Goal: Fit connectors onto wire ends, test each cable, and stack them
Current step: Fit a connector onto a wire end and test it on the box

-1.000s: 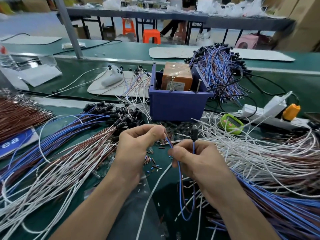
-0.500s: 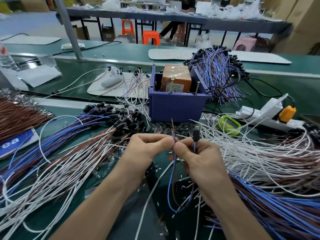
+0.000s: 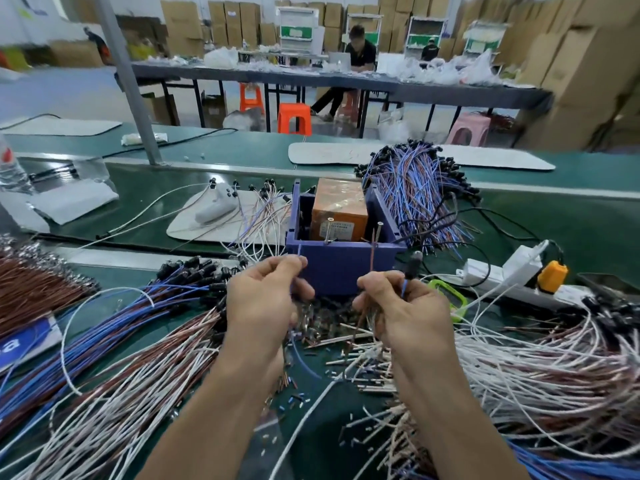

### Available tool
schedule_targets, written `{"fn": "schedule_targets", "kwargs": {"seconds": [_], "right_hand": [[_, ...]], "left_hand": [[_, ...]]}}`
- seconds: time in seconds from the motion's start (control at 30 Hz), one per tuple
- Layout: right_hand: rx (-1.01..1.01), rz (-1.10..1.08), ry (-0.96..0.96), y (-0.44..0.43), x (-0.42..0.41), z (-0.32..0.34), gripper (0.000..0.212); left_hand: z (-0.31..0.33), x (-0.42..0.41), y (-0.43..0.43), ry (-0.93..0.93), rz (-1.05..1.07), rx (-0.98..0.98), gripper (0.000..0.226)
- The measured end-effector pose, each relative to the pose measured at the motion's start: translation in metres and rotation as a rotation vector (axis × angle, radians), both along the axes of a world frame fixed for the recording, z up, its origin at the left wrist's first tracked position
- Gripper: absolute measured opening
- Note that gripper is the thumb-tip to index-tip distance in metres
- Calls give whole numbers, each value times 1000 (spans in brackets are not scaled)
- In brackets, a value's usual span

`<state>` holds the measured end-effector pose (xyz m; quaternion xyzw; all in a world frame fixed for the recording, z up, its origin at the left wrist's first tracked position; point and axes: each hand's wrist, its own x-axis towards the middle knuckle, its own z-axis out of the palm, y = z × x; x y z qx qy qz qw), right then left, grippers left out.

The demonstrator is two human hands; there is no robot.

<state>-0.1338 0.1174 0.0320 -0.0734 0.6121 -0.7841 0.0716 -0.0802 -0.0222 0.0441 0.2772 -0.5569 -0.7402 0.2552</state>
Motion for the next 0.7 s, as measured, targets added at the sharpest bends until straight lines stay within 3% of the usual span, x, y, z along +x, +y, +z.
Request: {"fn": "schedule_targets", "kwargs": {"seconds": [0.17,0.37,0.57,0.7], "right_hand": [[-60,-114,-55,-9,-24,-5,19],[42,-215,40,-5,-30,-25,29],[38,-199,45,-3,-30,-29,31],[-31,-178,-12,-2,-30,-31,30]], "left_hand": [[2,-20,-9,87,-46,123,25],[-32,-22,1,22,103,-77,7],[-33,-20,8,50,101,-227,15],[-36,-21,6,100,157,-221,10]]}}
